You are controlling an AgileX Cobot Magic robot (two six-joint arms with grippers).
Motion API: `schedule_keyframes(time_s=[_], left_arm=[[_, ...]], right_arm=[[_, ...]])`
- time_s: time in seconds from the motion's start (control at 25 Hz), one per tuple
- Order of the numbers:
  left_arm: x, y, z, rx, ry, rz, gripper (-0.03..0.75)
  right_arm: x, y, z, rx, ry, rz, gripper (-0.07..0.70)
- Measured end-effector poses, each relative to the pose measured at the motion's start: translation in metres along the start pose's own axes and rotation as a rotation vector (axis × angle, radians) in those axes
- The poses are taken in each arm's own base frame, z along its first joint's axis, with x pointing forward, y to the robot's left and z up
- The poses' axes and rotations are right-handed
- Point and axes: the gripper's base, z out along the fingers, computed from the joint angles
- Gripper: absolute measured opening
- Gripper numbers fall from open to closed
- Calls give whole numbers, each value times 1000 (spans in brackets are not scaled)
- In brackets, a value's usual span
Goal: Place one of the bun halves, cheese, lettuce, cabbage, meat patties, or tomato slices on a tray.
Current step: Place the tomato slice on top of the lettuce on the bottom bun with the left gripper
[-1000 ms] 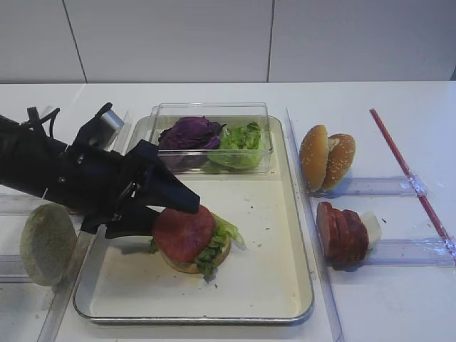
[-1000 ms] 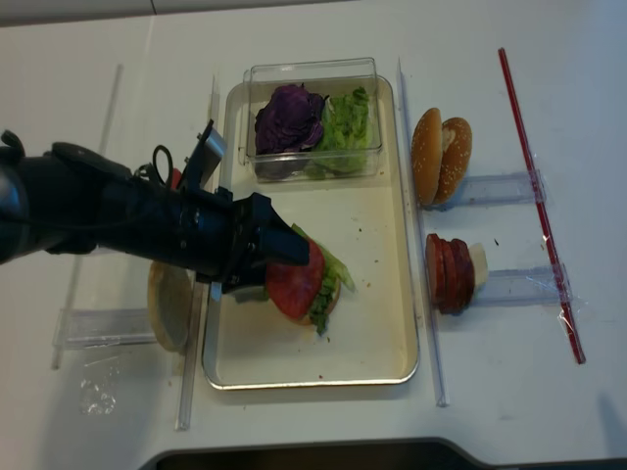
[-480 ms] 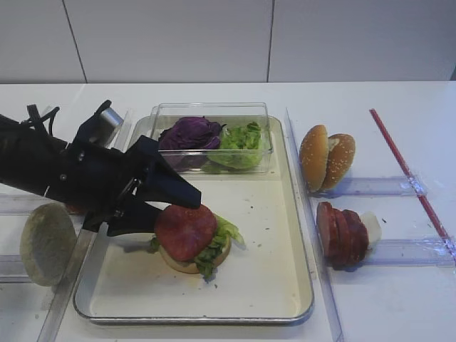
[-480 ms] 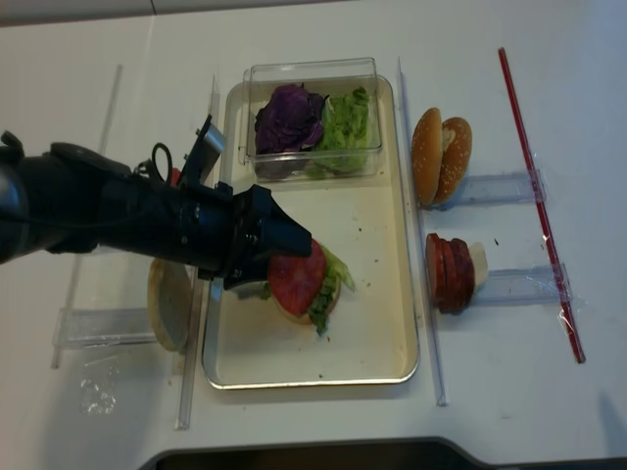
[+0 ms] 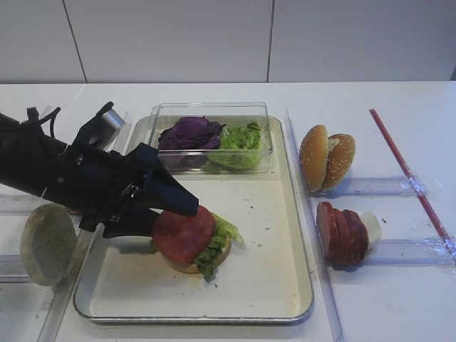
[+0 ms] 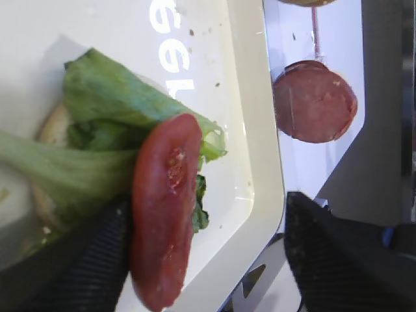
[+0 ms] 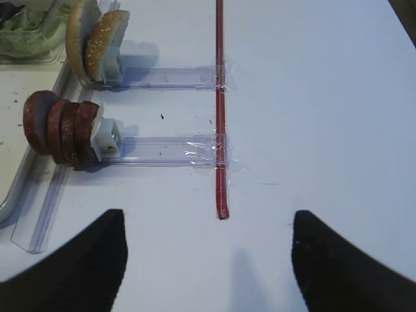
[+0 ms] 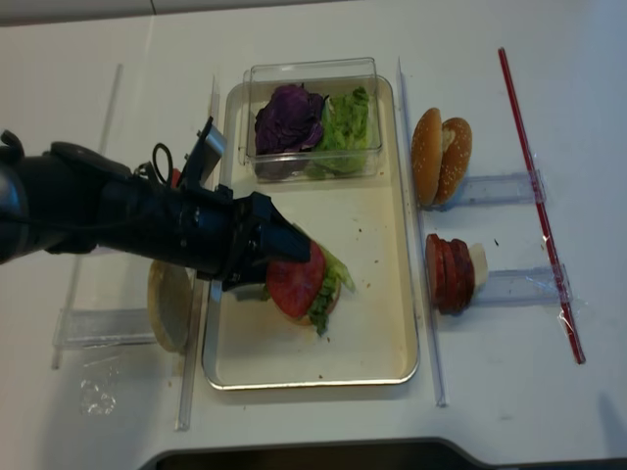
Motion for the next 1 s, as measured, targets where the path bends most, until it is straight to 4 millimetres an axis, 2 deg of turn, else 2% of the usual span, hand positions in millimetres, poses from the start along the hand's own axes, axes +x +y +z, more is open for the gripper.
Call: schedule_keyframes(time_s=[0.68,1.0], left_arm=[[-25,-9,-17,-208,83,103,472],[-40,-22,-26,-239,62,141,469]], right_arm=[[0,0,0,0,0,0,562],[0,0,0,0,0,0,562]])
